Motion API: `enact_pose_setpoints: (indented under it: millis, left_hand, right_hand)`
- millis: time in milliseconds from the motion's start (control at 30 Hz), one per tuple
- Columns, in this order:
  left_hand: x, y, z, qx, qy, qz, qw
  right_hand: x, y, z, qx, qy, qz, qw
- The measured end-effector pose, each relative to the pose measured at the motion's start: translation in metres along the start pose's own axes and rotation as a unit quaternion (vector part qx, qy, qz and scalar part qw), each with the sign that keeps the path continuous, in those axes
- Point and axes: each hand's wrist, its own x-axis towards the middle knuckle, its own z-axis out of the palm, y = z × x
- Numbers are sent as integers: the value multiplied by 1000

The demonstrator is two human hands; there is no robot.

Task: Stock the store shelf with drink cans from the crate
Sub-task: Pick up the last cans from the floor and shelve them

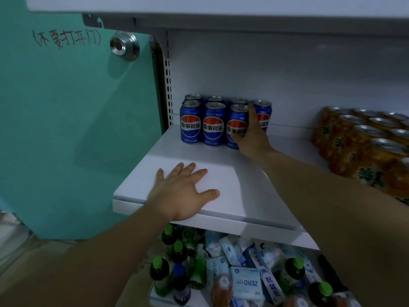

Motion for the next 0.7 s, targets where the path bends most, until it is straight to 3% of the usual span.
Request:
enact_pose_setpoints:
  millis: [200, 333, 467, 700]
  left_hand:
    - [-2, 1, -3, 2, -8, -2, 1000]
    - [-11, 4, -12, -15, -27, -1, 1000]
    - [-28, 26, -22, -41, -28, 11, 999]
    - [-91, 180, -37, -107, -12, 231, 967]
  right_hand:
    - [-35, -19, -35, -74, -17, 41, 996]
    - [-88, -53, -89, -166, -52, 7, 985]
    - [-143, -71, -154, -268, -35, 35, 962]
    - [-246, -69, -258, -344, 38, 100, 933]
